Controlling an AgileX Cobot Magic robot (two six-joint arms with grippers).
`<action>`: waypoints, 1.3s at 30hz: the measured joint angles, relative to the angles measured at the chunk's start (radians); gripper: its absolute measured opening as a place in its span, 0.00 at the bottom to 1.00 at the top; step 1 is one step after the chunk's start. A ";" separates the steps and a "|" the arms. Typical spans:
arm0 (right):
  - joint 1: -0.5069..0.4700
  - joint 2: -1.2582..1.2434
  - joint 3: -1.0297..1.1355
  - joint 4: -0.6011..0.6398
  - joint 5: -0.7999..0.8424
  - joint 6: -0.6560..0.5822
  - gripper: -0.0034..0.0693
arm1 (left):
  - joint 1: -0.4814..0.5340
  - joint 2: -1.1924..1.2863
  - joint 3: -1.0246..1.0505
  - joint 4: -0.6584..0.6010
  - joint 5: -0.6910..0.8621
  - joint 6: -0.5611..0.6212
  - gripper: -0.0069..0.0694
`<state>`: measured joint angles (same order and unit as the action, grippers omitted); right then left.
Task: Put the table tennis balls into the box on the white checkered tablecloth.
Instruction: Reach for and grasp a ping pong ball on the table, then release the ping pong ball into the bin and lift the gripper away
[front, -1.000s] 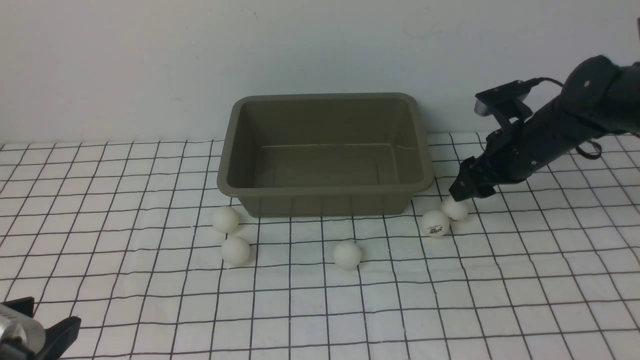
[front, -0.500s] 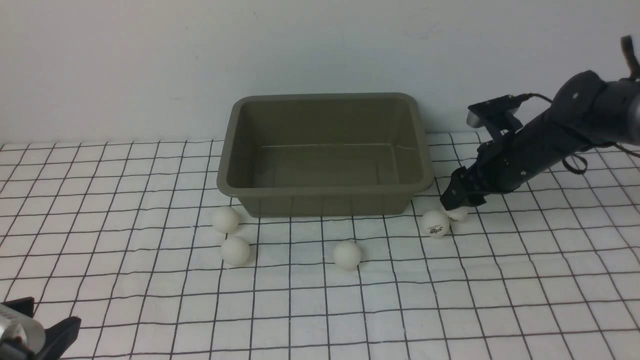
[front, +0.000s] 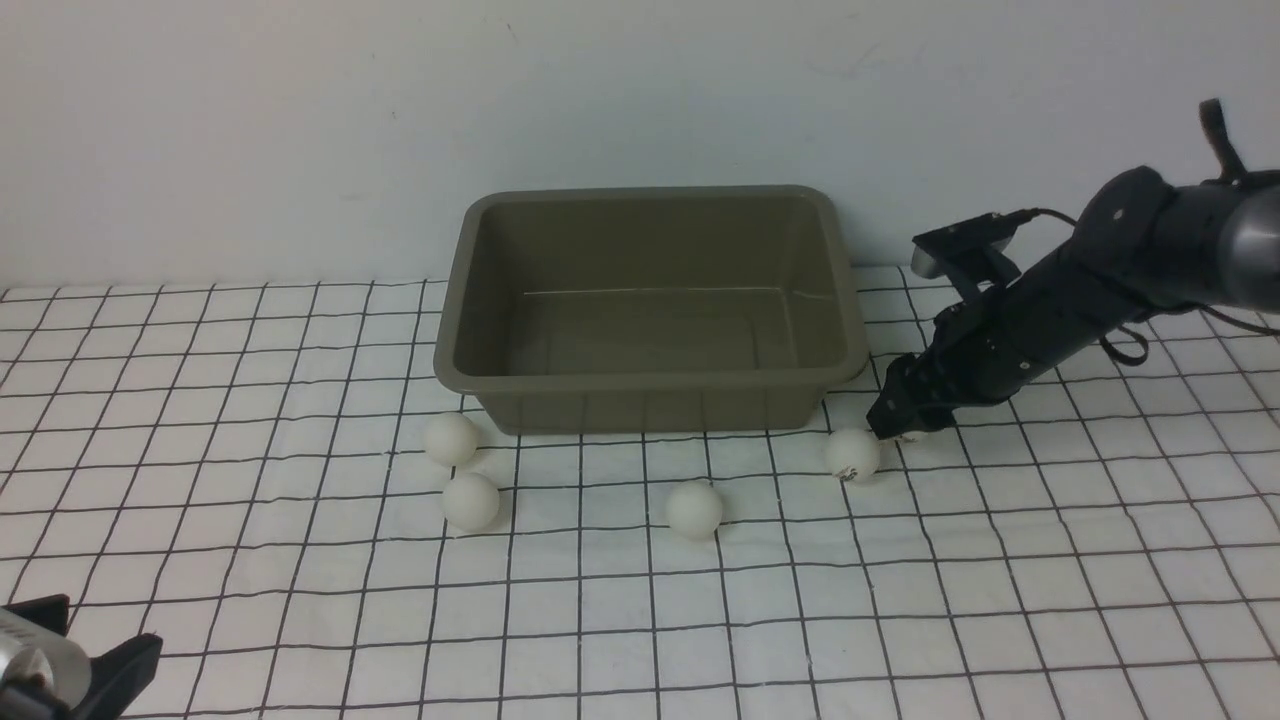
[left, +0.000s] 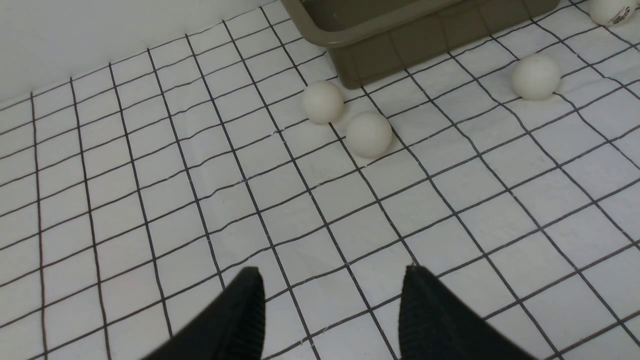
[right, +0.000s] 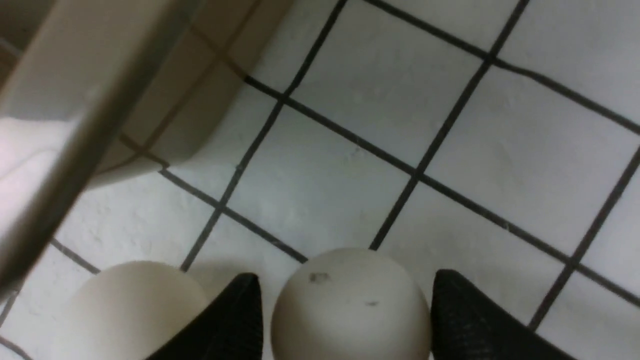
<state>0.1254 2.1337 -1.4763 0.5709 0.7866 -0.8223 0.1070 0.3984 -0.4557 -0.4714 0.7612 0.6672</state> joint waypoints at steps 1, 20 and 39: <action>0.000 0.000 0.000 0.000 -0.006 -0.001 0.60 | 0.000 0.000 0.000 0.000 0.001 0.000 0.53; 0.000 -0.214 0.000 -0.006 -0.080 -0.005 0.55 | 0.000 0.000 0.000 0.000 0.002 0.000 0.53; 0.118 -0.099 -0.161 0.253 -0.093 -0.204 0.55 | 0.000 0.000 0.000 0.000 0.030 0.000 0.53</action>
<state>0.2434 2.0344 -1.6375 0.8235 0.6932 -1.0263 0.1070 0.3984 -0.4557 -0.4714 0.7914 0.6672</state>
